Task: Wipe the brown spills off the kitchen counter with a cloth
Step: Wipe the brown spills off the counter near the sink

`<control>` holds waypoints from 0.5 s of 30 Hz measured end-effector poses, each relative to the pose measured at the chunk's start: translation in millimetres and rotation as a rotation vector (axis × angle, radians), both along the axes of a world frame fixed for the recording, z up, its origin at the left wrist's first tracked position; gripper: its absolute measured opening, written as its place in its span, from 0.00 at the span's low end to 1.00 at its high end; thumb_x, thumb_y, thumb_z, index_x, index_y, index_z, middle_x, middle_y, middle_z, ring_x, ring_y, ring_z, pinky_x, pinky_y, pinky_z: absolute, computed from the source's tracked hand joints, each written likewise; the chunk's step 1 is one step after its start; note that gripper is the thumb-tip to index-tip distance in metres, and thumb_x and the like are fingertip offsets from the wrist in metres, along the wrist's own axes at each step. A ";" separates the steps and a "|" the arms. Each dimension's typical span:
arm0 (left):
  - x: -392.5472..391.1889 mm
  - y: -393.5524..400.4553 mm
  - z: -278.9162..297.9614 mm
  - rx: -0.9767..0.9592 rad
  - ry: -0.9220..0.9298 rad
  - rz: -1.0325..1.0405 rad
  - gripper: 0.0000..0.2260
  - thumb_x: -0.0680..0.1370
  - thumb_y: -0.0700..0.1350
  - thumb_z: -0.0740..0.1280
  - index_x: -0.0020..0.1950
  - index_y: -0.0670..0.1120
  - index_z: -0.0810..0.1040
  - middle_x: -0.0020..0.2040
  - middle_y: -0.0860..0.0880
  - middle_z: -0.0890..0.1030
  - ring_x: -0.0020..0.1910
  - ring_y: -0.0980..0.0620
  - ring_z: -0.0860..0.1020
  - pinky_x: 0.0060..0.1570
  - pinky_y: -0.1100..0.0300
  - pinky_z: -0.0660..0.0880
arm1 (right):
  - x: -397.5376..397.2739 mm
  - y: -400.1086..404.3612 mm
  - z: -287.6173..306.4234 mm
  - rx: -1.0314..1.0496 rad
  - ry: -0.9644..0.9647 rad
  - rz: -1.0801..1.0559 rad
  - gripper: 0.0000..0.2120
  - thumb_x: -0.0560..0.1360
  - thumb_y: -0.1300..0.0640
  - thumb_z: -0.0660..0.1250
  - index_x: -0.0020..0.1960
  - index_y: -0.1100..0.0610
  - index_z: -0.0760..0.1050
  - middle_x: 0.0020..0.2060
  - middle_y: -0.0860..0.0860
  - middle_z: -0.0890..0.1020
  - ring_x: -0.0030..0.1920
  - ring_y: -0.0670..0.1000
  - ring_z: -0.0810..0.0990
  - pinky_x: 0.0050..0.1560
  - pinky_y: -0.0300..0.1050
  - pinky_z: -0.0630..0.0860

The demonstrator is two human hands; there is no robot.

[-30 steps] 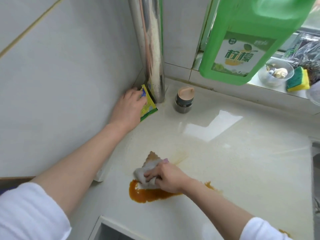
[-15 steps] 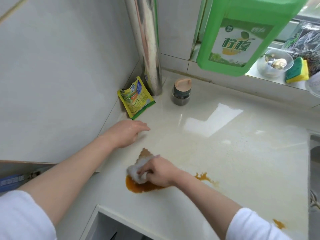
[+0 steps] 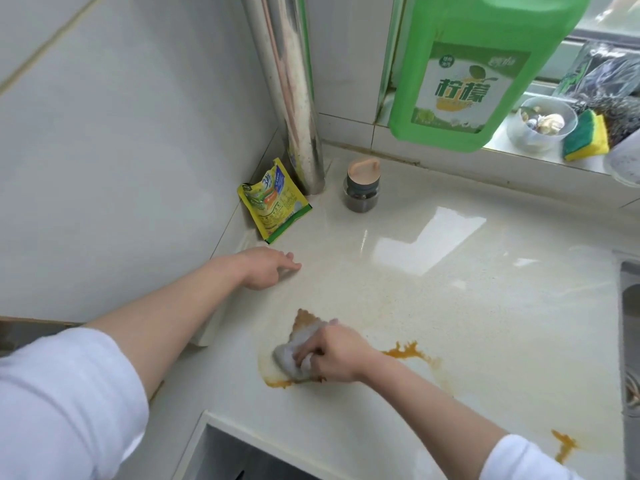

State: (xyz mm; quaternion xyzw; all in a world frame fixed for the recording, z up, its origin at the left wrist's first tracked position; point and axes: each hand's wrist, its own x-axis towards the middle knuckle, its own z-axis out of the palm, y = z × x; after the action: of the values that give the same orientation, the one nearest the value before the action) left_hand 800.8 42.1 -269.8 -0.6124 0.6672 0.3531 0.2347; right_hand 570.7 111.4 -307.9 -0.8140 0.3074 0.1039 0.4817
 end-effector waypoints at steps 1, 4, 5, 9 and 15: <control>2.2 0.0 -1.7 -0.003 0.008 -0.007 0.31 0.79 0.33 0.49 0.78 0.58 0.61 0.81 0.53 0.55 0.79 0.52 0.55 0.77 0.54 0.52 | -4.8 -16.3 1.3 -0.032 0.024 -0.160 0.18 0.70 0.57 0.62 0.54 0.42 0.83 0.49 0.46 0.85 0.49 0.52 0.79 0.52 0.41 0.72; 7.9 -1.4 -8.5 0.004 0.053 -0.018 0.31 0.79 0.33 0.50 0.79 0.56 0.61 0.81 0.51 0.55 0.80 0.53 0.53 0.77 0.56 0.50 | 9.6 -29.2 2.3 -0.174 -0.016 -0.489 0.19 0.72 0.60 0.61 0.54 0.43 0.82 0.52 0.42 0.85 0.50 0.51 0.78 0.54 0.48 0.75; 8.7 -3.1 -9.8 -0.002 0.062 -0.020 0.31 0.79 0.32 0.51 0.79 0.56 0.61 0.81 0.51 0.55 0.80 0.53 0.53 0.77 0.57 0.49 | 26.5 -18.6 0.2 -0.191 -0.040 -0.488 0.19 0.74 0.60 0.60 0.57 0.44 0.81 0.58 0.41 0.82 0.55 0.52 0.76 0.56 0.50 0.74; 11.1 2.9 -13.1 -0.004 0.086 -0.048 0.31 0.79 0.34 0.51 0.80 0.56 0.56 0.81 0.51 0.51 0.80 0.53 0.48 0.78 0.56 0.48 | 85.8 61.3 -2.1 -0.157 -0.140 -0.124 0.19 0.74 0.62 0.60 0.60 0.50 0.81 0.64 0.45 0.79 0.58 0.57 0.72 0.60 0.49 0.66; 7.0 8.8 -12.0 -0.043 0.014 -0.166 0.29 0.81 0.40 0.53 0.81 0.53 0.52 0.82 0.48 0.48 0.80 0.48 0.47 0.78 0.54 0.50 | 28.6 53.4 5.3 -0.019 0.107 -0.314 0.14 0.69 0.56 0.63 0.46 0.46 0.85 0.43 0.49 0.86 0.47 0.53 0.80 0.60 0.48 0.72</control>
State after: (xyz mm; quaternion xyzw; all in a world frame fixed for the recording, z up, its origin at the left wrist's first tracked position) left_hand 807.8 50.9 -281.7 -0.5574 0.7248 0.3221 0.2454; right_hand 599.3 164.8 -302.7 -0.7538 0.4570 0.0678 0.4673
